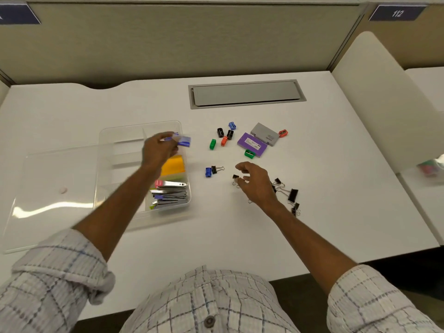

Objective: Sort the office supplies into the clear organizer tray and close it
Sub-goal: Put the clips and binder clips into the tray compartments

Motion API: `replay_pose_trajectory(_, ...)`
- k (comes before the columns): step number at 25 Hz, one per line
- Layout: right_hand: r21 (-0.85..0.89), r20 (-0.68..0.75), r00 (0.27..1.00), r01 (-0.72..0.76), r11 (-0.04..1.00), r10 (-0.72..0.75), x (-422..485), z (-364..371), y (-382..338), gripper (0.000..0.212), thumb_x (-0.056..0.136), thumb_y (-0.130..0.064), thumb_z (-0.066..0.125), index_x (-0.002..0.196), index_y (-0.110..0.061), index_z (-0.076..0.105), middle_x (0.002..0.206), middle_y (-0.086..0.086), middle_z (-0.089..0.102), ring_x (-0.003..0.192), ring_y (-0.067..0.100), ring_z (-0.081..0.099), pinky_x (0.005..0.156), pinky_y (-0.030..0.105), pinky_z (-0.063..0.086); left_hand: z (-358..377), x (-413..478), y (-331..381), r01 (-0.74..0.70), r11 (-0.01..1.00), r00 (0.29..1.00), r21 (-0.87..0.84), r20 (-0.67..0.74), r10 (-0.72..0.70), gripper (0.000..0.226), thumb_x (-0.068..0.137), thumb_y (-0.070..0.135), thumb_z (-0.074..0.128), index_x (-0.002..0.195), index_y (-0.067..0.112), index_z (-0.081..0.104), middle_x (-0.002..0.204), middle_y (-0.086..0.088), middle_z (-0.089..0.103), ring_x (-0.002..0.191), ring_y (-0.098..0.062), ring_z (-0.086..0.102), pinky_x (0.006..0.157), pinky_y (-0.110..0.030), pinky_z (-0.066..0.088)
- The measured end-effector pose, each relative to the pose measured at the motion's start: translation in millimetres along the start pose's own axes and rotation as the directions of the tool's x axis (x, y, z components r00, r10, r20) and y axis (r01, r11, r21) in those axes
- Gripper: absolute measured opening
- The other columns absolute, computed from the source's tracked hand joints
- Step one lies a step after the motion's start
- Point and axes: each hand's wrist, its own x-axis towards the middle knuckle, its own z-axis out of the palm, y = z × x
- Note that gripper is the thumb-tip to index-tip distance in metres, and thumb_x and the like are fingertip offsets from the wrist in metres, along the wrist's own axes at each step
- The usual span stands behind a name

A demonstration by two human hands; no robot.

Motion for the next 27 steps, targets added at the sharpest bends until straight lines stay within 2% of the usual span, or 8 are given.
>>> replay_pose_trajectory(5, -0.068, -0.066, 0.998, -0.019, 0.997, 0.014, -5, -6, 21, 0.029, 0.086, -0.012, 0.072, 0.114, -0.014, 0.065, 0.117, 0.001, 0.067, 0.105, 0.016, 0.063, 0.093, 0.036, 0.056, -50, 52, -1, -0.016, 0.964, 0.994, 0.264, -0.099, 0.043, 0.033, 0.088, 0.02, 0.073, 0.117, 0.007, 0.071, 0.101, -0.019, 0.073, 0.072, -0.02, 0.069, 0.092, -0.04, 0.058)
replay_pose_trajectory(8, -0.121, -0.105, 0.993, -0.059, 0.991, 0.046, -5, -12, 33, 0.025, 0.086, -0.014, 0.072, 0.111, -0.016, 0.066, 0.115, -0.001, 0.067, 0.104, 0.015, 0.062, 0.093, 0.037, 0.054, -56, 73, -2, -0.042, 0.884, 0.997, 0.465, -0.036, 0.067, 0.031, 0.089, 0.017, 0.07, 0.117, 0.003, 0.072, 0.109, -0.022, 0.073, 0.095, -0.034, 0.072, 0.096, -0.043, 0.055)
replay_pose_trajectory(11, -0.153, -0.102, 0.992, -0.089, 0.984, 0.074, -3, -16, 39, 0.027, 0.086, -0.015, 0.072, 0.112, -0.017, 0.065, 0.116, -0.001, 0.067, 0.105, 0.015, 0.062, 0.094, 0.035, 0.053, -53, 79, -4, -0.1, 0.728, 0.992, 0.678, 0.016, 0.121, 0.034, 0.085, 0.021, 0.075, 0.115, 0.004, 0.072, 0.111, -0.02, 0.073, 0.103, -0.031, 0.069, 0.089, -0.034, 0.053)
replay_pose_trajectory(15, -0.165, -0.038, 0.999, -0.042, 0.985, 0.037, -4, -11, 34, 0.034, 0.086, -0.015, 0.072, 0.12, -0.016, 0.064, 0.123, 0.001, 0.065, 0.111, 0.018, 0.061, 0.097, 0.035, 0.051, -47, 77, -3, -0.179, 0.516, 0.972, 0.838, 0.068, 0.226, 0.033, 0.081, 0.016, 0.078, 0.112, 0.006, 0.072, 0.111, -0.021, 0.07, 0.103, -0.036, 0.066, 0.088, -0.045, 0.056)
replay_pose_trajectory(18, -0.245, 0.078, 0.997, 0.016, 0.97, 0.003, -9, 2, 25, 0.048, 0.091, -0.02, 0.067, 0.137, -0.019, 0.054, 0.139, 0.003, 0.055, 0.129, 0.021, 0.05, 0.111, 0.037, 0.041, -46, 78, -4, -0.232, 0.38, 0.963, 0.895, 0.155, 0.221, 0.025, 0.083, 0.013, 0.076, 0.107, 0.004, 0.074, 0.106, -0.024, 0.071, 0.097, -0.04, 0.067, 0.083, -0.047, 0.057)
replay_pose_trajectory(20, -0.354, 0.16, 0.987, 0.045, 0.934, 0.013, -11, 13, 21, 0.054, 0.096, -0.023, 0.06, 0.146, -0.021, 0.043, 0.15, 0.004, 0.044, 0.139, 0.022, 0.038, 0.115, 0.036, 0.035, -46, 78, -6, -0.269, 0.403, 0.957, 0.875, 0.195, 0.215, 0.023, 0.083, 0.012, 0.075, 0.105, 0.003, 0.075, 0.103, -0.024, 0.072, 0.095, -0.041, 0.067, 0.084, -0.047, 0.056)
replay_pose_trajectory(22, -0.453, 0.177, 0.984, 0.106, 0.885, -0.028, -14, 22, 20, 0.049, 0.099, -0.021, 0.054, 0.147, -0.019, 0.043, 0.152, 0.006, 0.042, 0.139, 0.025, 0.036, 0.112, 0.039, 0.04, -45, 75, -6, -0.3, 0.454, 0.948, 0.839, 0.207, 0.244, 0.022, 0.085, 0.009, 0.072, 0.105, 0.002, 0.075, 0.101, -0.023, 0.074, 0.093, -0.038, 0.068, 0.084, -0.043, 0.055)
replay_pose_trajectory(27, -0.444, 0.11, 0.988, 0.15, 0.883, -0.113, -21, 30, 20, 0.026, 0.099, -0.009, 0.051, 0.122, -0.014, 0.062, 0.119, 0.007, 0.061, 0.107, 0.025, 0.055, 0.086, 0.037, 0.051, -33, 50, 4, -0.384, 0.6, 0.906, 0.702, 0.161, 0.391, 0.019, 0.089, 0.013, 0.065, 0.104, 0.006, 0.076, 0.101, -0.014, 0.076, 0.09, -0.026, 0.07, 0.085, -0.033, 0.052)
